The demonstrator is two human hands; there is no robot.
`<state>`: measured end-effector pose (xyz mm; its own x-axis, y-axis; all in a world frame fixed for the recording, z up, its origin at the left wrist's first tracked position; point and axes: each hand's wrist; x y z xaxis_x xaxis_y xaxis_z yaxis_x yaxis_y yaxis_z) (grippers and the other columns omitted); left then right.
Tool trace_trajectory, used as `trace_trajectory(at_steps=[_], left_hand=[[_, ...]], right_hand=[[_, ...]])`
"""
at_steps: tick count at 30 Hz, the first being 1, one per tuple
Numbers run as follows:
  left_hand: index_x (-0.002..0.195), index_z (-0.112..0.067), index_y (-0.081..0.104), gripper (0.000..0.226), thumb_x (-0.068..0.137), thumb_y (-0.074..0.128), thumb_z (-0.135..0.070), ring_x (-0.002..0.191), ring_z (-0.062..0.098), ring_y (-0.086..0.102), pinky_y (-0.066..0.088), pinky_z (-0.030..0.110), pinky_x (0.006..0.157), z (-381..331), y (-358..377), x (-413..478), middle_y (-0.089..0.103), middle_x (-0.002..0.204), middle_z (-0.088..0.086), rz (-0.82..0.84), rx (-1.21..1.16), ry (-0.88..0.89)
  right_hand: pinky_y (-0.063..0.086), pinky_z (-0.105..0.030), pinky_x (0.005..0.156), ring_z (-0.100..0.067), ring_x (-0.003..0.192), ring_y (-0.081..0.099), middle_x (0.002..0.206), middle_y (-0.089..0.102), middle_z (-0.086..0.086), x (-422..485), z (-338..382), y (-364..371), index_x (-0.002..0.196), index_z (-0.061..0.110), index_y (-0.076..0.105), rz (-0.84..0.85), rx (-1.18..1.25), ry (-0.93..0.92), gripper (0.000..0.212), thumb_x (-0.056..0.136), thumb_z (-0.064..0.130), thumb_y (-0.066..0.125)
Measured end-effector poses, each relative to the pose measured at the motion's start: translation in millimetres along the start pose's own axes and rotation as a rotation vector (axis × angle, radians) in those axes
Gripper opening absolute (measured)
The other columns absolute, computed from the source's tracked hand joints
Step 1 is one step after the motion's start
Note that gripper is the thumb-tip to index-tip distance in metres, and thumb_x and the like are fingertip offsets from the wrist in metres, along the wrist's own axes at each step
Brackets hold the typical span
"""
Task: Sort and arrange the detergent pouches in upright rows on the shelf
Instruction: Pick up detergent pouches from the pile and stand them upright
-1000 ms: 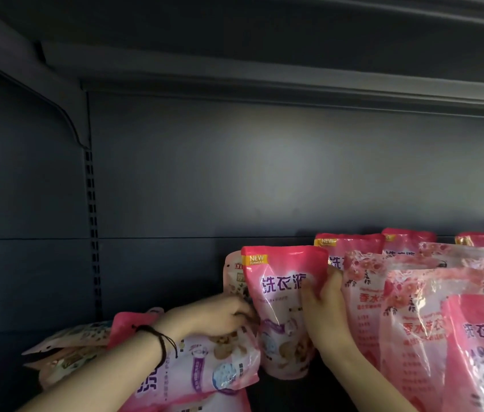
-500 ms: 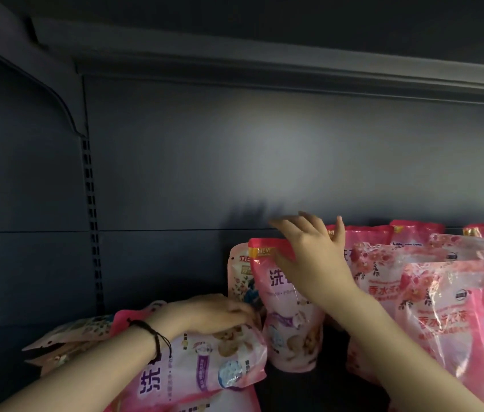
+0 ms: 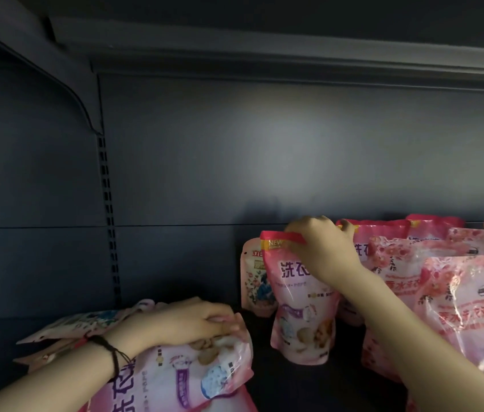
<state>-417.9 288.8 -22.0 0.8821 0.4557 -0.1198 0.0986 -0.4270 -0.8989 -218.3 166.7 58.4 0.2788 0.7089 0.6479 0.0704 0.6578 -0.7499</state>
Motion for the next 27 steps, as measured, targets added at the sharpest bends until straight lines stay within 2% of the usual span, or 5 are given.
trace_trajectory(at_steps=[7, 12, 19, 23, 27], left_hand=[[0.105, -0.052, 0.059, 0.047, 0.076, 0.037, -0.081, 0.079, -0.017, 0.058, 0.047, 0.020, 0.080, 8.0, -2.5, -12.5, 0.063, 0.082, -0.037, -0.013, -0.067, -0.046], [0.131, -0.034, 0.052, 0.046, 0.089, 0.059, -0.051, 0.111, 0.007, 0.058, 0.047, 0.026, 0.099, 5.2, -3.8, 0.3, 0.060, 0.124, -0.005, -0.269, -0.183, -0.084], [0.109, -0.020, 0.058, 0.031, 0.084, 0.071, -0.010, 0.089, 0.007, 0.063, 0.049, 0.013, 0.079, -38.7, -16.1, 22.2, 0.066, 0.107, 0.001, -0.691, -0.753, 0.124], [0.095, -0.009, 0.059, 0.014, 0.086, 0.067, -0.003, 0.081, 0.016, 0.063, 0.051, 0.029, 0.080, -50.1, -17.7, 30.1, 0.070, 0.092, 0.012, -0.802, -0.821, 0.135], [0.089, -0.004, 0.054, 0.010, 0.088, 0.064, -0.003, 0.082, 0.024, 0.064, 0.056, 0.045, 0.079, -53.1, -17.7, 35.7, 0.069, 0.091, 0.020, -0.845, -0.829, 0.107]], right_hand=[[0.017, -0.060, 0.108, -0.023, 0.116, 0.049, 0.112, 0.060, 0.004, 15.6, 16.2, 12.5, 0.102, 0.029, 0.067, 0.050, 0.125, -0.035, 0.016, 0.091, 0.035, 0.058], [0.009, -0.060, 0.111, -0.021, 0.118, 0.048, 0.113, 0.060, 0.006, 12.4, 23.3, 24.4, 0.105, 0.029, 0.067, -0.028, 0.149, -0.085, 0.021, 0.087, 0.039, 0.063], [0.037, -0.048, 0.100, -0.033, 0.120, 0.042, 0.129, 0.050, -0.011, -20.1, -1.8, 30.5, 0.118, 0.017, 0.062, -0.286, 0.380, 0.023, 0.040, 0.080, 0.016, 0.073], [0.037, -0.027, 0.076, -0.030, 0.092, 0.055, 0.098, 0.055, -0.005, -13.6, -11.0, 26.0, 0.092, 0.009, 0.067, -0.273, 0.502, 0.034, 0.009, 0.088, 0.004, 0.062], [0.043, -0.034, 0.083, -0.032, 0.094, 0.055, 0.102, 0.056, -0.012, -1.0, -11.8, 22.8, 0.093, 0.006, 0.069, -0.248, 0.468, 0.054, 0.012, 0.089, 0.002, 0.058]])
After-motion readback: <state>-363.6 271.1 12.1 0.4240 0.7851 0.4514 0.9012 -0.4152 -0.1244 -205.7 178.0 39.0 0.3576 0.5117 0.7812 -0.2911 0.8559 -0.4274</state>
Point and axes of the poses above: each hand's wrist, its own x-axis towards the middle knuckle, its own y-axis out of the palm, z = x × y
